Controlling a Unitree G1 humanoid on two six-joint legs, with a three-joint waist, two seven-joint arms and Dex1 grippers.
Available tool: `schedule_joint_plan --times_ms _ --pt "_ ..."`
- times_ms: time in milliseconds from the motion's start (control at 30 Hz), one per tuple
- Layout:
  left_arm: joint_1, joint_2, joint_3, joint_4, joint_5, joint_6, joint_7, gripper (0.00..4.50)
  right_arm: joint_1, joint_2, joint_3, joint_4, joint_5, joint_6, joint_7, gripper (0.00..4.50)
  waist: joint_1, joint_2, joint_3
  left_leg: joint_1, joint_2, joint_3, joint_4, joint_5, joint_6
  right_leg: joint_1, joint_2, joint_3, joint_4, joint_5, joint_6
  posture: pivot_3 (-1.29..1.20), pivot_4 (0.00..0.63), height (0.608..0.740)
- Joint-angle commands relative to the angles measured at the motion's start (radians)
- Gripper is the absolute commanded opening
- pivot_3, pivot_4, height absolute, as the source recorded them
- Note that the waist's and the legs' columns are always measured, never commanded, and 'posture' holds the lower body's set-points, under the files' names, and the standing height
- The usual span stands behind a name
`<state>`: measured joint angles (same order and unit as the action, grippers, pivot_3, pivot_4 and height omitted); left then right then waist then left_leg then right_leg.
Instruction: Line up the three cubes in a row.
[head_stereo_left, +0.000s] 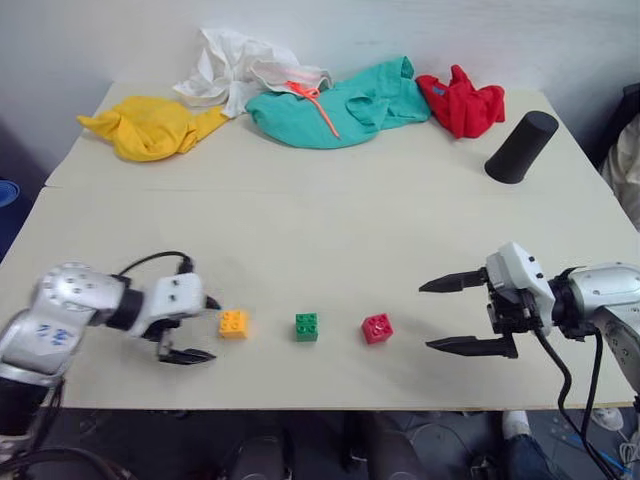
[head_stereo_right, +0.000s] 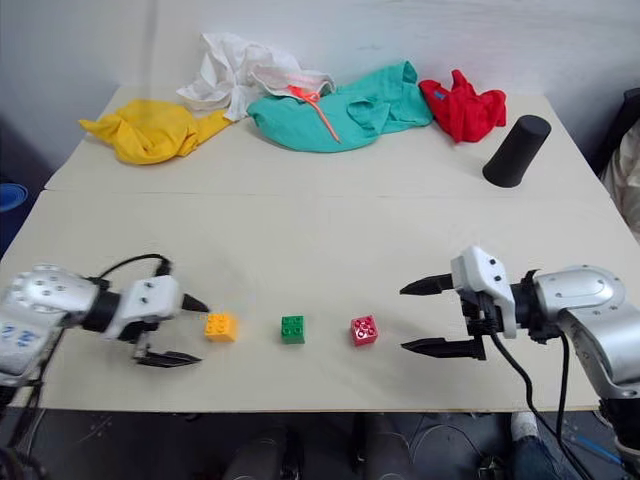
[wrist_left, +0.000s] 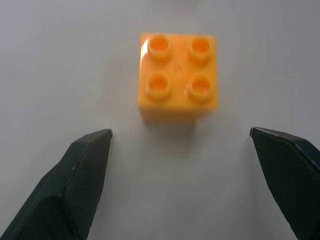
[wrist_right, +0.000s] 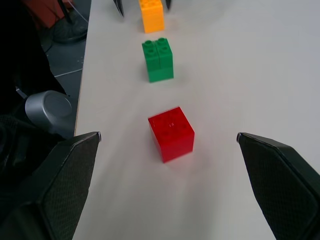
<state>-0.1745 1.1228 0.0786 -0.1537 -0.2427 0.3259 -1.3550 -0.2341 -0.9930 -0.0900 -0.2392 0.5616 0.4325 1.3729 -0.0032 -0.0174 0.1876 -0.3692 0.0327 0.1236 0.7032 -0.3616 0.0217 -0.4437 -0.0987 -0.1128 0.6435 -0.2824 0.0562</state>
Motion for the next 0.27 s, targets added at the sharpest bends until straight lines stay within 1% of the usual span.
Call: schedule_joint_plan --times_ms 33,67,200,267 --pt "0.095 0.069 0.252 -0.057 -0.140 0.017 -0.140 4.49 -0.001 -0.067 -0.065 0.081 -0.007 -0.048 0.078 4.50 0.000 0.000 0.000 0.000 0.000 0.000 0.000 0.000 0.000 0.000 0.000 0.000 0.000 0.000 0.000 0.00 0.150 0.740" --pt "0.125 0.081 0.315 -0.061 -0.165 0.024 -0.168 4.49 0.001 -0.087 -0.073 0.109 -0.008 -0.058 0.106 4.50 0.001 0.000 0.000 0.000 0.000 0.000 0.000 0.000 0.000 0.000 0.000 0.000 -0.001 0.000 0.000 0.00 0.150 0.740" --pt "0.196 0.120 0.467 -0.066 -0.208 0.077 -0.215 4.49 0.011 -0.144 -0.081 0.202 -0.019 -0.093 0.198 4.50 0.005 0.001 0.000 0.001 -0.001 -0.001 0.000 0.000 0.000 0.001 -0.001 -0.001 -0.005 0.000 0.000 0.00 0.150 0.740" --pt "0.211 0.133 0.512 -0.067 -0.241 0.102 -0.223 4.49 0.006 -0.158 -0.073 0.235 -0.022 -0.105 0.221 4.50 0.003 0.001 0.000 0.001 -0.001 -0.001 0.000 0.000 0.000 0.001 -0.001 -0.001 -0.005 0.000 0.000 0.00 0.150 0.740"
